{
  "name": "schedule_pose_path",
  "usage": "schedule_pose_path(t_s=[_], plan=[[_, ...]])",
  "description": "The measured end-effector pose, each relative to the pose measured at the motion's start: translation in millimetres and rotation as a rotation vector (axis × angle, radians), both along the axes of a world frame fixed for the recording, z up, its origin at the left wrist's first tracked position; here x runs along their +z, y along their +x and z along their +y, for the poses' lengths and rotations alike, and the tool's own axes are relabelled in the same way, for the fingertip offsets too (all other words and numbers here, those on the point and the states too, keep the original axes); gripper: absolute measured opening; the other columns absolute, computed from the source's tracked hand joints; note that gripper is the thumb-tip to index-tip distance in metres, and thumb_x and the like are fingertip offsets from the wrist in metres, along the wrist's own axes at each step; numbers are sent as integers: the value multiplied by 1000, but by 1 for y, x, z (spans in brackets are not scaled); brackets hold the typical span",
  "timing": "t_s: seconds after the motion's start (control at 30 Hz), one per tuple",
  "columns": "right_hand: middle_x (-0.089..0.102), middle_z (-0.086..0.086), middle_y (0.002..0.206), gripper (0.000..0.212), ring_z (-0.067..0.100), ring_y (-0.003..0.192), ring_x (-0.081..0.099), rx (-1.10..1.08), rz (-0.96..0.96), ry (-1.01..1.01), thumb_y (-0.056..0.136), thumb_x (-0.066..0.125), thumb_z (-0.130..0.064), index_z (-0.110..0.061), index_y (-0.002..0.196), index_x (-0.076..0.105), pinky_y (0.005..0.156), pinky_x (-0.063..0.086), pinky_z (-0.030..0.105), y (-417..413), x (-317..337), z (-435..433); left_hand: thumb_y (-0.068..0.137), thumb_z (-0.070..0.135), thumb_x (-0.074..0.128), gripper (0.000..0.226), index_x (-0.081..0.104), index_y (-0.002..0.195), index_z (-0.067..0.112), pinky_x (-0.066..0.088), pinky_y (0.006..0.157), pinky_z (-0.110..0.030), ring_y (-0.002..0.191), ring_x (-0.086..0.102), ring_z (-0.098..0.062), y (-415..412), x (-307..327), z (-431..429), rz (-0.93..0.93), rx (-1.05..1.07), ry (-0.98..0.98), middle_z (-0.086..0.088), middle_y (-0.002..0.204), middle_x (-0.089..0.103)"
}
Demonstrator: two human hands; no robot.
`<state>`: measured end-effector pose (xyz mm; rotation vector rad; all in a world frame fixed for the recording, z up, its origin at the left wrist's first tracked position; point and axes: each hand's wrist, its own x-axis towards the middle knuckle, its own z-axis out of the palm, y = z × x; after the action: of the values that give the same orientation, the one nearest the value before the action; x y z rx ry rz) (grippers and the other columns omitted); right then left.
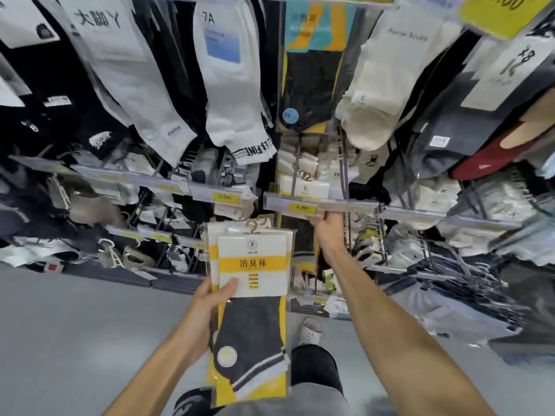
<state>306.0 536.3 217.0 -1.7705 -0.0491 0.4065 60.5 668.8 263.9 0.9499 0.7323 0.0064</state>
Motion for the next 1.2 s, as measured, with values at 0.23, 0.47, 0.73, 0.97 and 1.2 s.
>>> schedule_pose_path(t_s=[0.23,0.47,0.73,0.97,1.2], plan=[[73,3,88,28,14,81,69,48,-103,-42,105,31,-1,-4,121,54,88,54,33,24,-9,17,70,30,81,51,71,116,12,60,70,-30,102,72,-29,13,4,2,13,-24,-29,-14,115,73],[66,-14,59,23,1,56,61,159,-128,-88,103,42,-21,-27,84,53,63,50,26,43,-24,24,70,35,81,48,73,115,18,59,77,-32,110,69,-31,23,6,4,-21,-60,-73,-14,122,71],[53,-2,106,45,-5,97,55,257,-133,-100,86,64,4,-12,124,47,78,49,8,21,-2,15,70,37,82,47,74,113,21,59,77,-30,109,70,-28,32,5,3,-46,-62,-66,-12,121,71],[73,-2,105,28,12,94,68,113,69,232,100,49,-38,-24,117,67,81,58,30,-92,16,-36,66,40,86,47,74,109,26,59,79,-30,109,70,-26,33,-2,-1,-43,-47,-2,-9,119,73],[75,-10,106,32,9,100,70,147,34,276,91,65,-3,-26,114,62,78,57,22,-108,38,-46,71,46,80,62,67,123,13,59,76,-30,107,70,-25,43,-2,-17,-63,-57,-65,-11,118,73]])
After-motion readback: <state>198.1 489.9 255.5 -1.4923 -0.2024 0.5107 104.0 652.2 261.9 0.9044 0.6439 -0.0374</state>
